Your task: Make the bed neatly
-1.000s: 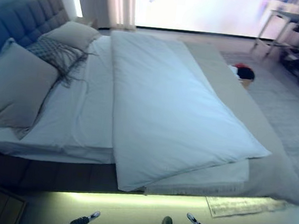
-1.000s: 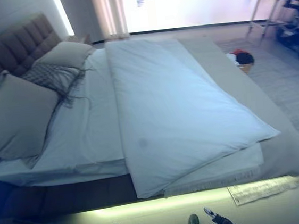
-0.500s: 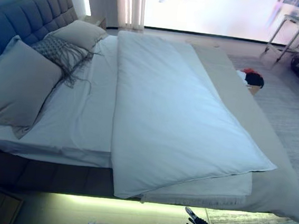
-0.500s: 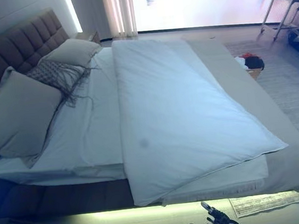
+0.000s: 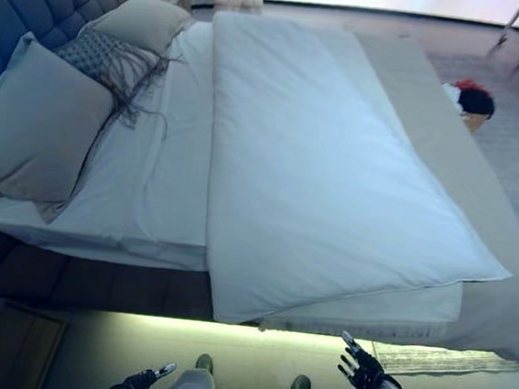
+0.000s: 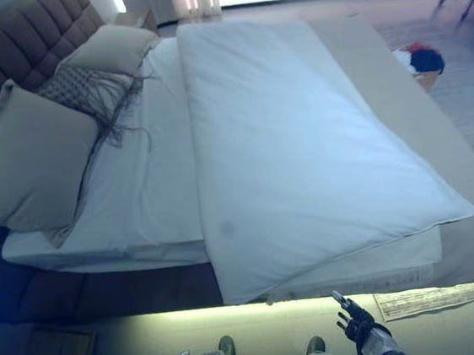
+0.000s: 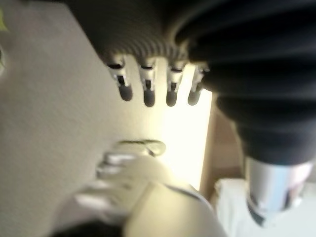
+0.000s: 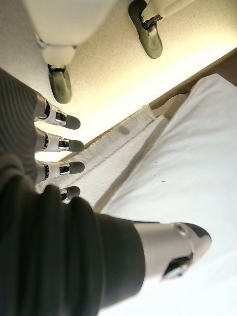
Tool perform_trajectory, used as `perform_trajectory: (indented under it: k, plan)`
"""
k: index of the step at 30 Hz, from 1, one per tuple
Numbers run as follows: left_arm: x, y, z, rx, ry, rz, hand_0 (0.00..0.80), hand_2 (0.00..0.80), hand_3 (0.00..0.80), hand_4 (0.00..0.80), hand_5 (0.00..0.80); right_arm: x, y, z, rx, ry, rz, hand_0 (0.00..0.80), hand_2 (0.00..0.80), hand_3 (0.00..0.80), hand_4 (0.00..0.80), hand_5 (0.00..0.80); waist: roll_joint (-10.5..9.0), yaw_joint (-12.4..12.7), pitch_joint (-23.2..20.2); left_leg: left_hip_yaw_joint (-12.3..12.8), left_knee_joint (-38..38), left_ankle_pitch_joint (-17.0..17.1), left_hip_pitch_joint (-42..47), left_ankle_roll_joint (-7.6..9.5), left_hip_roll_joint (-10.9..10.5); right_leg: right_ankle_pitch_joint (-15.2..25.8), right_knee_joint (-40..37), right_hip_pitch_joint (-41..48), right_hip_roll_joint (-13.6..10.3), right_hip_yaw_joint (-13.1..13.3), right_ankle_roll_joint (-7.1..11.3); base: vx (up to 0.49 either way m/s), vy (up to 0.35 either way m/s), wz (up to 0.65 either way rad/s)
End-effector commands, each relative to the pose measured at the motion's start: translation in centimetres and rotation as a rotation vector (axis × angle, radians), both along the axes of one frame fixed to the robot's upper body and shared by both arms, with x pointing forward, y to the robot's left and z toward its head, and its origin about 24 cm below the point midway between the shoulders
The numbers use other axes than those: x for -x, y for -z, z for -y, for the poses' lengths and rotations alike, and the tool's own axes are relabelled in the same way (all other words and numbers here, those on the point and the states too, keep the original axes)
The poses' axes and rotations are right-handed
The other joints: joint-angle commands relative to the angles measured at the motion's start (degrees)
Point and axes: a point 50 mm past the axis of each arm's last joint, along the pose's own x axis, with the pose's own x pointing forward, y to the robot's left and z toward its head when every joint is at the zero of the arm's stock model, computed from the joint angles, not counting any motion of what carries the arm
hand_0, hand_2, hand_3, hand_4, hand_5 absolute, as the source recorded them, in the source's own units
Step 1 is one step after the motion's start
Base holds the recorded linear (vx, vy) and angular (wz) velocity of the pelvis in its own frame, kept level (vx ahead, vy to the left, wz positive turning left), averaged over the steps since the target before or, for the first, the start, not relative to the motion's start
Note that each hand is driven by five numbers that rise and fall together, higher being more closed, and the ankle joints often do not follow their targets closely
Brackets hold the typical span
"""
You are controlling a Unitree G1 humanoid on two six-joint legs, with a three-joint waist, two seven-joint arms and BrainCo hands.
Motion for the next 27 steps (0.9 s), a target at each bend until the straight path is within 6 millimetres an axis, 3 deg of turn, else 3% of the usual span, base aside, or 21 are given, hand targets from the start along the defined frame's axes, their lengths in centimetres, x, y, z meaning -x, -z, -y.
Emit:
perform_trajectory:
  k: [1, 4, 13, 19, 26, 27]
  plan:
    - [-5.2, -1.7, -1.0, -0.03, 0.048, 0.136, 0.0, 0.0, 0.0, 0.0, 0.0, -5.7, -3.2, 1.1, 0.082, 0.041, 0.188, 0.0, 0.0, 0.0, 0.0, 0.0, -1.14, -0.73, 6.38, 0.83, 5.54, -1.81, -3.54, -2.1, 0.99, 0.55, 0.19, -2.66, -3.57, 3.49, 2.61, -0.189, -0.056, 0.07]
    - [-7.7, -2.5, -0.6, -0.006, 0.056, 0.212, 0.0, 0.0, 0.0, 0.0, 0.0, -8.0, -4.9, 1.8, 0.073, 0.092, 0.257, 0.0, 0.0, 0.0, 0.0, 0.0, -0.46, -1.06, 9.55, 0.42, 7.57, -1.42, -8.25, -2.4, 1.4, 0.49, 2.22, -7.17, -3.87, 3.9, 2.16, -0.185, -0.067, 0.06]
    - [-12.4, -4.7, -0.2, 0.012, 0.041, 0.344, 0.0, 0.0, 0.0, 0.0, 0.0, -14.2, -10.9, 4.2, 0.051, 0.158, 0.394, 0.0, 0.0, 0.0, 0.0, 0.0, 1.11, -0.8, 16.04, -0.98, 13.92, -1.73, -20.24, -2.27, 1.06, -1.02, 10.44, -20.55, -3.94, 4.47, 1.05, -0.106, -0.063, 0.0]
    - [-14.1, -5.9, -0.4, 0.003, 0.02, 0.403, 0.0, 0.0, 0.0, 0.0, 0.0, -16.5, -14.7, 6.3, 0.06, 0.212, 0.44, 0.0, 0.0, 0.0, 0.0, 0.0, 2.17, -0.33, 18.34, -2.13, 18.15, -2.5, -27.66, -1.44, 0.31, -2.66, 17.34, -30.08, -3.92, 5.7, 0.33, -0.073, -0.033, 0.1]
    - [-14.4, -6.1, 0.1, 0.026, -0.014, 0.441, 0.0, 0.0, 0.0, 0.0, 0.0, -17.8, -18.0, 7.8, 0.063, 0.243, 0.537, 0.0, 0.0, 0.0, 0.0, 0.0, 3.47, 0.26, 18.84, -3.23, 22.65, -5.01, -32.99, -1.14, 0.67, -5.55, 24.29, -36.8, -4.53, 6.91, 0.06, 0.012, -0.021, 0.11]
    - [-14.4, -6.1, 0.3, 0.044, -0.045, 0.453, 0.0, 0.0, 0.0, 0.0, 0.0, -18.3, -19.5, 8.4, 0.069, 0.241, 0.573, 0.0, 0.0, 0.0, 0.0, 0.0, 3.78, 0.42, 18.82, -3.5, 23.22, -5.1, -34.29, -0.97, 0.79, -5.82, 25.61, -38.53, -4.72, 7.12, -0.07, 0.003, 0.002, 0.05]
